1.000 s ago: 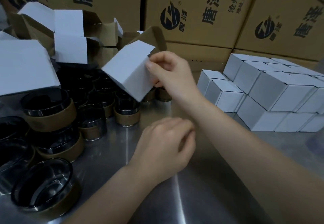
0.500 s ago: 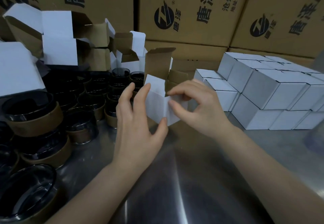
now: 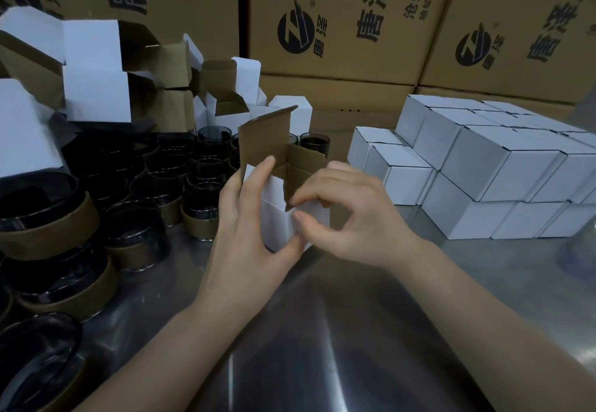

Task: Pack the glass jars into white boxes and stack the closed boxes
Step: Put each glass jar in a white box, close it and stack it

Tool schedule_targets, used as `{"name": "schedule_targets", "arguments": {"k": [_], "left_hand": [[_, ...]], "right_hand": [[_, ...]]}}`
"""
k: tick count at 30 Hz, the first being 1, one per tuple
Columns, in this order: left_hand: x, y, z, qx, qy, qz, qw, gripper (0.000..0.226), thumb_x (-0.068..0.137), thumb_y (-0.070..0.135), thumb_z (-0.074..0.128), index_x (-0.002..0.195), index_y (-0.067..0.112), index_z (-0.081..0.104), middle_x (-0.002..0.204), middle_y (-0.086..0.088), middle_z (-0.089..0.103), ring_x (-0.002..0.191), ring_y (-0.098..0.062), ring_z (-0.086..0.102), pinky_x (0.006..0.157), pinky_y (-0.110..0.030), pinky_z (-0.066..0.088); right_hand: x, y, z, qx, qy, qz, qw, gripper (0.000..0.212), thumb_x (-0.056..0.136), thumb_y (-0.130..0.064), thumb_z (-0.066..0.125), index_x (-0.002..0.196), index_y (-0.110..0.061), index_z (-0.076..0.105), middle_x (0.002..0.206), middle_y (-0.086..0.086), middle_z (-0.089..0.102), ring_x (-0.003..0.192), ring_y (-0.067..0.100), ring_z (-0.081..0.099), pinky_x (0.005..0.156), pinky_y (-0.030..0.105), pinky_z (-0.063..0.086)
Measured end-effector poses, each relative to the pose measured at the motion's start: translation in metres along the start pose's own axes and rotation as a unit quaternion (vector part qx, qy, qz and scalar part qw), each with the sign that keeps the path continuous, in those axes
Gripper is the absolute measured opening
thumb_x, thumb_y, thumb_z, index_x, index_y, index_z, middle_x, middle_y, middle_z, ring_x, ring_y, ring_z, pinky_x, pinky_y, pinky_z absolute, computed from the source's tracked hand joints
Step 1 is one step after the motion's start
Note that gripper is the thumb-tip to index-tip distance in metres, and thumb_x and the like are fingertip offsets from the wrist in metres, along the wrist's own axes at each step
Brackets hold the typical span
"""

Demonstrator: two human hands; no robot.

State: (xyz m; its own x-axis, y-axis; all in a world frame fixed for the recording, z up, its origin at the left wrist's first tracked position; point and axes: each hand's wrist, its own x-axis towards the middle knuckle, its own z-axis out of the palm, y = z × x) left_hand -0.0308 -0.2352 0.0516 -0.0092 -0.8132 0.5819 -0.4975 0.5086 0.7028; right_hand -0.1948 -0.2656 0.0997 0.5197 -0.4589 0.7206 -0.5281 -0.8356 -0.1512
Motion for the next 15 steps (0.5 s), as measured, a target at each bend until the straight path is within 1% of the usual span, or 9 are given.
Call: {"name": "schedule_targets", "arguments": {"k": [2,4,6,7,9,11,13,14,15], "left_hand": [[0.0,-0.002,0.0,0.013,0.002,0.003,1.0,0.087,0.073,0.039,0.077,0.135,0.059,0.02,0.15,0.01,0.025,0.12,0.03,0.016,0.088,0.004,0.025],[-0.001,-0.003,0.001,0.019,0.004,0.0,1.0,0.088,0.071,0.034,0.081,0.127,0.065,0.02,0.149,0.012,0.026,0.117,0.028,0.02,0.087,-0.003,0.025],[-0.001,-0.003,0.001,0.018,0.009,-0.002,1.0,0.087,0.068,0.033,0.081,0.124,0.063,0.021,0.145,0.017,0.029,0.116,0.027,0.023,0.086,-0.006,0.026],[-0.002,-0.002,0.002,0.015,0.012,-0.003,1.0,0.086,0.067,0.032,0.08,0.124,0.06,0.022,0.142,0.019,0.03,0.117,0.026,0.025,0.086,-0.006,0.027],[-0.002,-0.002,0.003,0.012,0.013,-0.006,1.0,0.085,0.067,0.03,0.082,0.124,0.055,0.024,0.138,0.022,0.032,0.117,0.018,0.031,0.088,-0.008,0.028],[-0.004,-0.001,0.005,0.008,0.009,-0.007,1.0,0.085,0.066,0.028,0.083,0.123,0.053,0.025,0.132,0.023,0.034,0.118,0.008,0.036,0.089,-0.013,0.033],[-0.004,0.001,0.006,0.001,0.007,-0.007,1.0,0.084,0.066,0.026,0.084,0.118,0.054,0.025,0.127,0.021,0.037,0.115,0.003,0.04,0.09,-0.02,0.038],[-0.005,0.002,0.006,0.0,0.006,-0.006,1.0,0.084,0.066,0.025,0.084,0.115,0.057,0.024,0.124,0.022,0.037,0.113,0.002,0.041,0.089,-0.022,0.038],[-0.005,0.003,0.006,0.0,0.005,-0.003,1.0,0.086,0.066,0.024,0.084,0.11,0.063,0.021,0.121,0.024,0.035,0.112,0.002,0.041,0.089,-0.023,0.038]], "right_hand": [[-0.001,0.0,0.001,0.025,0.012,0.007,1.0,0.008,0.083,-0.007,0.066,0.084,-0.005,0.074,0.08,0.004,0.07,0.074,0.014,0.06,0.064,0.024,0.05],[-0.001,0.001,0.0,0.069,0.05,0.029,0.996,0.015,0.086,-0.007,0.059,0.081,-0.005,0.073,0.078,0.005,0.068,0.072,0.015,0.062,0.063,0.023,0.05],[0.001,0.003,-0.001,0.127,0.112,0.089,0.982,0.02,0.087,-0.009,0.053,0.079,-0.008,0.071,0.076,0.002,0.067,0.07,0.013,0.062,0.062,0.025,0.05],[0.002,0.005,-0.001,0.166,0.153,0.137,0.965,0.021,0.088,-0.008,0.052,0.078,-0.011,0.07,0.074,-0.001,0.067,0.067,0.01,0.061,0.062,0.024,0.049],[0.003,0.014,0.001,0.241,0.236,0.242,0.91,0.023,0.089,-0.006,0.051,0.075,-0.012,0.068,0.068,-0.006,0.064,0.058,0.009,0.056,0.06,0.023,0.048],[0.005,0.026,0.005,0.276,0.28,0.341,0.854,0.025,0.091,-0.005,0.05,0.077,-0.012,0.07,0.066,-0.005,0.063,0.058,0.011,0.054,0.059,0.024,0.048],[0.006,0.042,0.011,0.272,0.272,0.421,0.821,0.024,0.094,-0.006,0.05,0.084,-0.015,0.07,0.069,-0.008,0.063,0.063,0.008,0.056,0.062,0.023,0.051],[0.007,0.05,0.015,0.264,0.256,0.452,0.813,0.023,0.095,-0.007,0.05,0.09,-0.018,0.069,0.074,-0.01,0.063,0.068,0.008,0.058,0.066,0.024,0.053],[0.008,0.059,0.02,0.251,0.235,0.476,0.81,0.021,0.095,-0.008,0.05,0.098,-0.021,0.067,0.082,-0.011,0.063,0.077,0.009,0.06,0.073,0.026,0.055]]}}
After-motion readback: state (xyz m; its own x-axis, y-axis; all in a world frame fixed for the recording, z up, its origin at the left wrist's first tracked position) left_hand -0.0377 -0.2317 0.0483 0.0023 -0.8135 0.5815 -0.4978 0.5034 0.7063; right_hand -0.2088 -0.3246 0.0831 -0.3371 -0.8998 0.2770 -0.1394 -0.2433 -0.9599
